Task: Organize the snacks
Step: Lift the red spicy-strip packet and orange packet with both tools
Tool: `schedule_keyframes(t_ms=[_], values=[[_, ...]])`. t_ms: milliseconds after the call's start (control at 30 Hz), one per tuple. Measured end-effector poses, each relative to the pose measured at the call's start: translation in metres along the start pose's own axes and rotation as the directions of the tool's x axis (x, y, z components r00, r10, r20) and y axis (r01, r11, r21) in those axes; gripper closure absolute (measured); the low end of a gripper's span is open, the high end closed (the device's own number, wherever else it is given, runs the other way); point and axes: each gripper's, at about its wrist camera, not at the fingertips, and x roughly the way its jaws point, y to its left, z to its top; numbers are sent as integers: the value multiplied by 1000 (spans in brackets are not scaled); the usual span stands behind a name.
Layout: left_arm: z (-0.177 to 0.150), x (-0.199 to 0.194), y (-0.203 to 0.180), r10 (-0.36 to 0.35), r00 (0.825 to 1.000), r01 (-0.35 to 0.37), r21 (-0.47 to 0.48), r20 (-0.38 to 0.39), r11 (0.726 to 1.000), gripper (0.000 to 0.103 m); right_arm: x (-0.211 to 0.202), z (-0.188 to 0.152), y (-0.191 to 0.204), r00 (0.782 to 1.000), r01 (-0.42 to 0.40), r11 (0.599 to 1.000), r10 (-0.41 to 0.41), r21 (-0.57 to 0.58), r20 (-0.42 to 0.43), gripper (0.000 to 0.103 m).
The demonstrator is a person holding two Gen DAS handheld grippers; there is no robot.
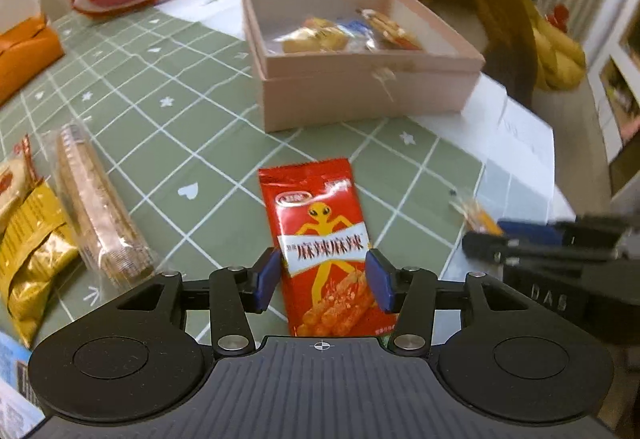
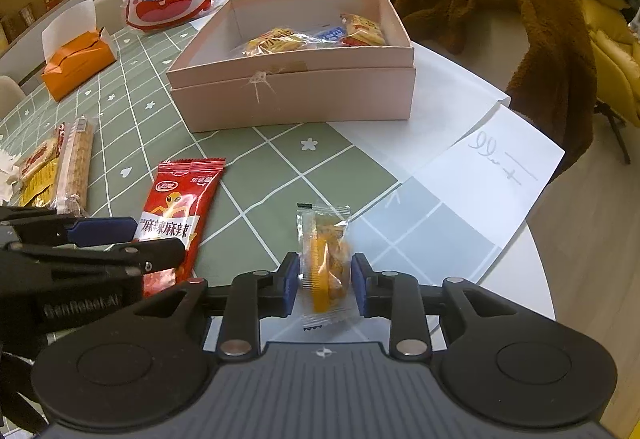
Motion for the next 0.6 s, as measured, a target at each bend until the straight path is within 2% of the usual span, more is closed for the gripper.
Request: schedule_keyframes(t_ms=[67, 200, 300, 367, 467, 600], values=[[1, -3, -1, 2, 1000, -2, -12, 26, 1000, 51, 0, 0, -2, 1000, -8, 1000, 8, 12, 1, 75], [-1, 5, -17, 32, 999, -32, 77, 1, 997, 50, 0, 1, -6, 1000, -18, 999, 18, 39, -1, 75], [-6, 8, -28, 71, 997, -71, 156, 11, 985, 41, -1, 1, -7, 1000, -19, 999, 19, 41, -1, 75], [-8, 11, -32, 78, 997, -78, 176, 8, 981, 35, 0, 1, -7, 1000, -19, 999, 19, 39, 0, 75], [-8, 14, -25, 65, 998, -65, 129, -3, 990, 30, 0, 1, -6, 1000, -17, 999, 17, 37, 1, 75], [-7, 13, -18, 57, 998, -57, 103, 4, 993, 32, 0, 1, -6, 1000, -16, 1000, 15, 27, 4, 75]])
